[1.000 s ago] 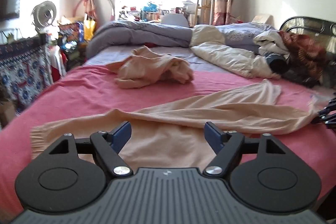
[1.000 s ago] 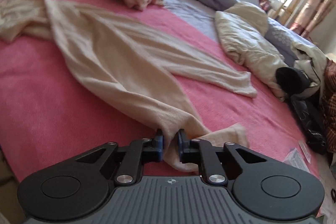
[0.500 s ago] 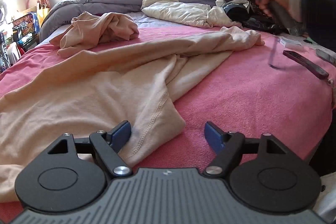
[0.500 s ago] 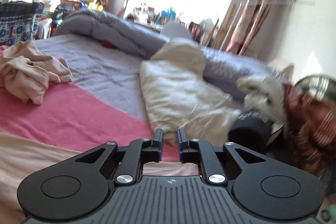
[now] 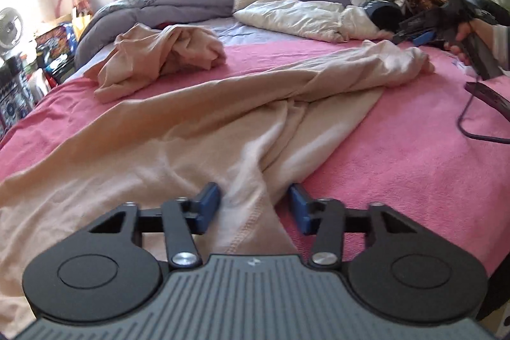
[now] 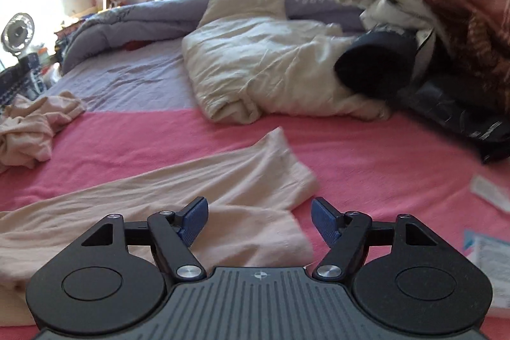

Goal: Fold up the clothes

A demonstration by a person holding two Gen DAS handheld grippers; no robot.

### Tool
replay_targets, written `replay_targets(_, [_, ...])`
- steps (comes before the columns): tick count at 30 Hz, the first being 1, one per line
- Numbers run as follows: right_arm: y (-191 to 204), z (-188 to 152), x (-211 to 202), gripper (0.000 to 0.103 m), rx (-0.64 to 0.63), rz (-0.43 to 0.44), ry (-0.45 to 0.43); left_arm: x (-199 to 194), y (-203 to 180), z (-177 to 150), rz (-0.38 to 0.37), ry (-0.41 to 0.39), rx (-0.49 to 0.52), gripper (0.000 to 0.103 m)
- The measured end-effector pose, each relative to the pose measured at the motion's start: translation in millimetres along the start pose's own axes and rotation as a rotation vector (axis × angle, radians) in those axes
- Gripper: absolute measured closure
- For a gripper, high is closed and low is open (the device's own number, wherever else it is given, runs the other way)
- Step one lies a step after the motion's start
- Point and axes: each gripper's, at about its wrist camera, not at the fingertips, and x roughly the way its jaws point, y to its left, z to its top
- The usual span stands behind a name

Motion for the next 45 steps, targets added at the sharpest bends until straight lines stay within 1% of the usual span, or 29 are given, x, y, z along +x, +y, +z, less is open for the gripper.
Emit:
replay_targets(2, [20.4, -8.3, 9.6, 0.064, -0.088, -0.025, 0.062, -2.9, 3.0, 1.3, -0.009, 0.005, -0.01, 0.075])
replay_targets(3, [27.6, -11.8, 9.4, 0.086, -0.122, -0.051, 0.062, -3.6, 5.7, 1.1, -0.011, 0.009, -0.016, 0.077])
replay_targets(4, [29.9, -13.3, 4.3, 0.094, -0.128, -0.069, 0.039, -4.1, 8.4, 0.2, -0.016, 0.013, -0.023, 0.078])
replay_targets(6, [25.9, -9.5, -14.3, 0.094, -0.084, -0.093, -0.041, -3.4, 10.9, -3.2, -0.025, 0.017, -0.035, 0.078])
replay_targets(8, [23.4, 2.4, -34.5, 0.095, -0.066, -0.145, -0.148, -2.4, 10.4, -6.4, -0.023, 0.013, -0.036, 0.078])
replay_targets(11, [33.7, 29.8, -48.6, 0.095, -0.127, -0.211, -0.305, -2.9, 11.4, -8.4, -0.027, 0.002, -0.056, 0.078])
replay_targets(12, [40.4, 40.5, -47.2, 0.095, -0.158, -0.226, -0.346, -3.3, 12.3, -8.9, -0.03, -0.001, -0.062, 0.078])
replay_targets(14, [48.8, 60.0, -27.0, 0.094, -0.195, -0.239, -0.365, -4.0, 13.5, -9.9, -0.037, -0.006, -0.071, 0.078])
replay_targets(15, [51.0, 66.9, -10.9, 0.088, -0.21, -0.259, -0.356, -4.2, 13.8, -10.1, -0.038, -0.007, -0.072, 0.078])
replay_targets(16, [50.4, 70.4, 9.6, 0.071, -0.215, -0.29, -0.308, -4.4, 13.8, -10.1, -0.038, -0.007, -0.071, 0.078])
replay_targets(18, [45.0, 72.8, 49.0, 0.045, -0.198, -0.349, -0.169, -4.6, 13.6, -9.6, -0.039, -0.006, -0.066, 0.078])
replay_targets(19, [40.2, 70.3, 57.7, 0.046, -0.162, -0.362, -0.124, -4.8, 14.0, -9.6, -0.042, -0.007, -0.064, 0.078])
replay_targets(20, [33.7, 64.1, 57.0, 0.045, -0.109, -0.351, -0.125, -5.0, 14.7, -9.9, -0.046, -0.009, -0.064, 0.078])
replay_targets(22, [22.2, 50.0, 44.8, 0.032, -0.028, -0.283, -0.156, -5.3, 18.1, -10.2, -0.059, -0.016, -0.084, 0.077])
replay_targets(23, [17.8, 41.5, 37.2, 0.031, -0.004, -0.249, -0.167, -5.9, 21.4, -9.7, -0.069, -0.021, -0.115, 0.077])
replay_targets(24, [17.2, 31.5, 28.0, 0.031, -0.012, -0.227, -0.172, -6.6, 25.2, -9.0, -0.08, -0.027, -0.151, 0.077])
replay_targets(26, [31.4, 10.9, 9.2, 0.031, -0.125, -0.212, -0.199, -8.3, 33.0, -8.6, -0.101, -0.041, -0.224, 0.077])
replay_targets(27, [47.2, -1.7, -3.5, 0.032, -0.22, -0.205, -0.231, -9.2, 35.9, -8.6, -0.108, -0.047, -0.254, 0.077])
replay_targets(29, [86.7, -31.6, -31.8, 0.032, -0.445, -0.178, -0.309, -10.3, 41.0, -8.8, -0.125, -0.059, -0.304, 0.077])
replay_targets(31, [130.6, -66.9, -54.0, 0.031, -0.705, -0.142, -0.397, -13.1, 43.1, -7.9, -0.14, -0.074, -0.325, 0.078])
replay_targets(34, [194.3, -124.2, -69.2, 0.031, -1.121, -0.086, -0.511, -20.7, 42.3, -5.3, -0.15, -0.097, -0.315, 0.078])
replay_targets(35, [209.1, -138.3, -69.8, 0.031, -1.203, -0.052, -0.529, -22.8, 41.9, -4.6, -0.143, -0.098, -0.308, 0.078])
replay_targets(36, [222.1, -150.0, -69.8, 0.031, -1.264, -0.016, -0.542, -24.9, 41.7, -4.5, -0.134, -0.097, -0.305, 0.078])
replay_targets(37, [231.5, -155.4, -68.7, 0.033, -1.292, 0.007, -0.551, -26.9, 42.3, -4.8, -0.124, -0.096, -0.306, 0.078])
replay_targets(40, [253.4, -158.5, -63.3, 0.035, -1.316, 0.047, -0.569, -30.2, 46.4, -9.2, -0.077, -0.077, -0.311, 0.078])
replay_targets(42, [261.7, -159.0, -64.1, 0.035, -1.353, 0.084, -0.576, -30.4, 49.3, -14.4, -0.049, -0.056, -0.318, 0.078])
replay_targets(45, [263.3, -171.2, -76.2, 0.041, -1.461, 0.182, -0.585, -32.3, 54.7, -22.0, -0.019, -0.04, -0.338, 0.077])
